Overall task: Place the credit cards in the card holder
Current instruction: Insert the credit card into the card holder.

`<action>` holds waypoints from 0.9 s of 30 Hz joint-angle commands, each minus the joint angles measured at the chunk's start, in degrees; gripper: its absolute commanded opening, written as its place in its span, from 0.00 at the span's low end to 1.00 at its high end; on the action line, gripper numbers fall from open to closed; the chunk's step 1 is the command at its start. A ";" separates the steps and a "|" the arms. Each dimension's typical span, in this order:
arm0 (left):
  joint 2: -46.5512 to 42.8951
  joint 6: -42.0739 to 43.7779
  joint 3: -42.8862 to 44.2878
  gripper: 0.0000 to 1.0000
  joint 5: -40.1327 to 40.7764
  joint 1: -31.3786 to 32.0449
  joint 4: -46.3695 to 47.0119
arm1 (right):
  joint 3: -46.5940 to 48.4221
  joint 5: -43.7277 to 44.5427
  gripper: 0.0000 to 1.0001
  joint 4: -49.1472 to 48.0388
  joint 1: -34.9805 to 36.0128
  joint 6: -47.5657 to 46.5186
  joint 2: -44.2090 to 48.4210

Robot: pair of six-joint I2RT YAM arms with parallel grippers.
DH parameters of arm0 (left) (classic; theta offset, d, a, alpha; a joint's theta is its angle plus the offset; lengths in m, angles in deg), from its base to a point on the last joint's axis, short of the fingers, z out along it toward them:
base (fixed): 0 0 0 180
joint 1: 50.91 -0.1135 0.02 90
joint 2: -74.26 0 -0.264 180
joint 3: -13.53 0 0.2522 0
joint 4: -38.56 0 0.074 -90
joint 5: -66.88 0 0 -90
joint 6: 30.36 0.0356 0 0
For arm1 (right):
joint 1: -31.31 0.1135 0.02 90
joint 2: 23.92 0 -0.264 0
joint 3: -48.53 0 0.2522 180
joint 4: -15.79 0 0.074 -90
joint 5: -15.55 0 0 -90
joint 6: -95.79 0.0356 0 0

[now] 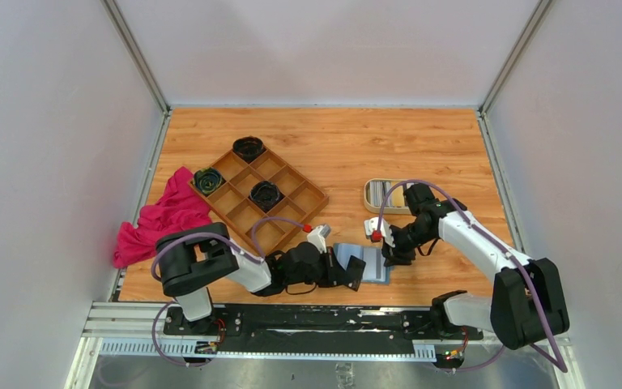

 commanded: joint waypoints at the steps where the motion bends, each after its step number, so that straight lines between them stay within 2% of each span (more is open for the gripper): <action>1: 1.55 -0.41 1.27 0.00 -1.86 -0.73 -2.23 | -0.94 0.55 0.41 0.54 -0.19 -0.57 -0.52; 12: -1.10 -0.19 1.10 0.00 -0.32 -1.25 -6.70 | -1.03 0.95 0.40 0.28 0.30 -0.46 -0.85; 27: -1.56 0.16 2.16 0.00 -3.03 -2.13 -6.79 | -1.20 1.79 0.39 -0.33 1.14 0.07 -1.00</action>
